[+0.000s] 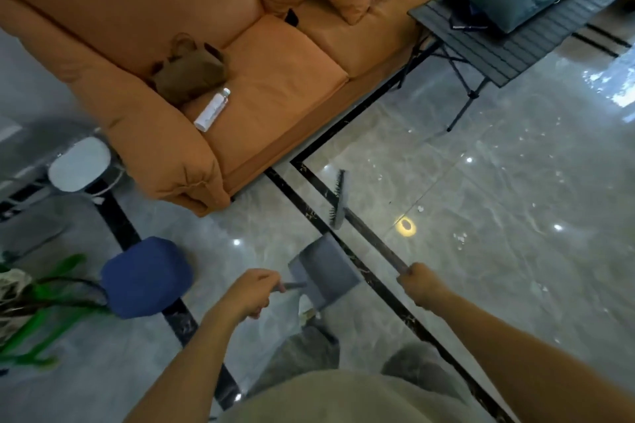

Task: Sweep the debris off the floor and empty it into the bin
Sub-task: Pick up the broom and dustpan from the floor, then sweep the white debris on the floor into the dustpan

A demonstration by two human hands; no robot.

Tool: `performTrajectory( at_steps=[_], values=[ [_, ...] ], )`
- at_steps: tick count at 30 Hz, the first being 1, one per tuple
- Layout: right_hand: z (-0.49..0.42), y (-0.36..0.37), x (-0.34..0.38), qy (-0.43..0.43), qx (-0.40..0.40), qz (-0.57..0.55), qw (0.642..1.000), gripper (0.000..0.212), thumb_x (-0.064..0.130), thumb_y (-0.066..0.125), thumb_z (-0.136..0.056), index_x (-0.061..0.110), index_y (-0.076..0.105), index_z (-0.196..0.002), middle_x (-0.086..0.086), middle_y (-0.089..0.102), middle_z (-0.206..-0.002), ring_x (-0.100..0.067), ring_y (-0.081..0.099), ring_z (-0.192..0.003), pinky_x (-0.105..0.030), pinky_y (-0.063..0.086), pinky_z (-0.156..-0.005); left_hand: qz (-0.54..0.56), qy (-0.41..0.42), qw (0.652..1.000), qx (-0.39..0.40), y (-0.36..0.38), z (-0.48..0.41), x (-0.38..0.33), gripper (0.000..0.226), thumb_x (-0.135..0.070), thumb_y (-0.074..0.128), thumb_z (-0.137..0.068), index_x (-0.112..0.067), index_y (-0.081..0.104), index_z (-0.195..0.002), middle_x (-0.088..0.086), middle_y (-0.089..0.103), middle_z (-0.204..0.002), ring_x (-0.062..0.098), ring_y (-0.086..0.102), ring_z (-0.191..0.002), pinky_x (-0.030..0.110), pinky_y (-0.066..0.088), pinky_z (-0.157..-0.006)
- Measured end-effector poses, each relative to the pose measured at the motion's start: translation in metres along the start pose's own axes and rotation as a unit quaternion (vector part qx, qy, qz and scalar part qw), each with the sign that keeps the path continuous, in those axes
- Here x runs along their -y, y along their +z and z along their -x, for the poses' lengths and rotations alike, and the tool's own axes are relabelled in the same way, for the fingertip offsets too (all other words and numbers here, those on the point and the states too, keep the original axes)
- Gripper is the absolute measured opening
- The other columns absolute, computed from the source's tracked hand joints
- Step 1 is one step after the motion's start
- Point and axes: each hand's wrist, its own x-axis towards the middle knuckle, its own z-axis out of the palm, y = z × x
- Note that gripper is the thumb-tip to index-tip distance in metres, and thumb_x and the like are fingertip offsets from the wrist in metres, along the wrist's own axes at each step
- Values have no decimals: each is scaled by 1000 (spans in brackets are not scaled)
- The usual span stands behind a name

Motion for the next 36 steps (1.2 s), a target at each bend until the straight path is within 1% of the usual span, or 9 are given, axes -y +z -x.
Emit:
performTrajectory(
  at_steps=[6,10,14,19,22,24,27,31,36],
  values=[
    [-69,28,99,9,51,28,998,35,28,54,-100,0,66,-117,-1,55,-74,-16,52,-63,-27,44,-57,-39,1,997,-67,-45,-30,11,27,-25,50,-93,-13,69,-78,-4,56,-55,13,50,-50,29,40,-51],
    [-136,52,165,-14,58,55,997,38,32,54,-99,2,69,-116,-9,61,-91,-24,56,-84,-35,48,-77,-50,-7,993,-108,-68,-63,22,31,-24,47,-101,-15,66,-78,-2,65,-71,13,59,-64,29,45,-62],
    [-206,63,227,-41,48,104,993,40,39,54,-98,6,70,-114,-10,63,-97,-29,61,-92,-36,47,-81,-41,-20,988,-145,-76,-97,18,33,-29,47,-103,-22,67,-77,-2,67,-69,12,62,-62,27,49,-60],
    [-278,67,271,-70,60,210,973,33,23,52,-98,3,66,-120,-19,67,-118,-37,64,-111,-42,51,-87,-28,-58,979,-192,-72,-125,0,36,-35,56,-100,-15,63,-72,0,66,-64,8,63,-59,29,54,-65],
    [-311,44,267,-62,65,277,957,34,18,48,-102,3,61,-129,-15,66,-124,-33,66,-111,-41,56,-91,-84,-61,975,-197,-77,-151,-25,46,-55,57,-94,-20,58,-65,-8,63,-57,2,60,-55,25,51,-60],
    [-321,22,252,-47,58,307,949,32,21,47,-103,5,62,-127,-10,67,-110,-27,68,-98,-37,57,-82,-132,-56,969,-201,-81,-164,-40,49,-61,54,-93,-21,60,-65,-7,64,-58,4,62,-56,26,54,-61],
    [-333,-29,219,-7,46,323,945,27,23,46,-102,8,66,-113,-2,63,-88,-23,68,-83,-32,56,-73,-167,-62,965,-191,-84,-190,-71,44,-53,55,-95,-22,59,-64,-5,62,-58,7,59,-55,29,54,-61],
    [-331,-92,167,61,14,313,948,30,22,43,-104,7,65,-117,1,58,-75,-14,62,-65,-27,52,-60,-209,-46,961,-174,-87,-218,-112,36,-37,57,-94,-22,56,-62,-4,57,-55,11,51,-50,28,46,-54],
    [-311,-141,121,102,-3,301,948,33,18,44,-103,5,63,-126,-13,68,-113,-28,69,-102,-37,58,-88,-236,-14,957,-169,-89,-248,-148,38,-31,56,-96,-22,52,-59,-2,54,-54,15,49,-49,29,41,-52]
  ],
)
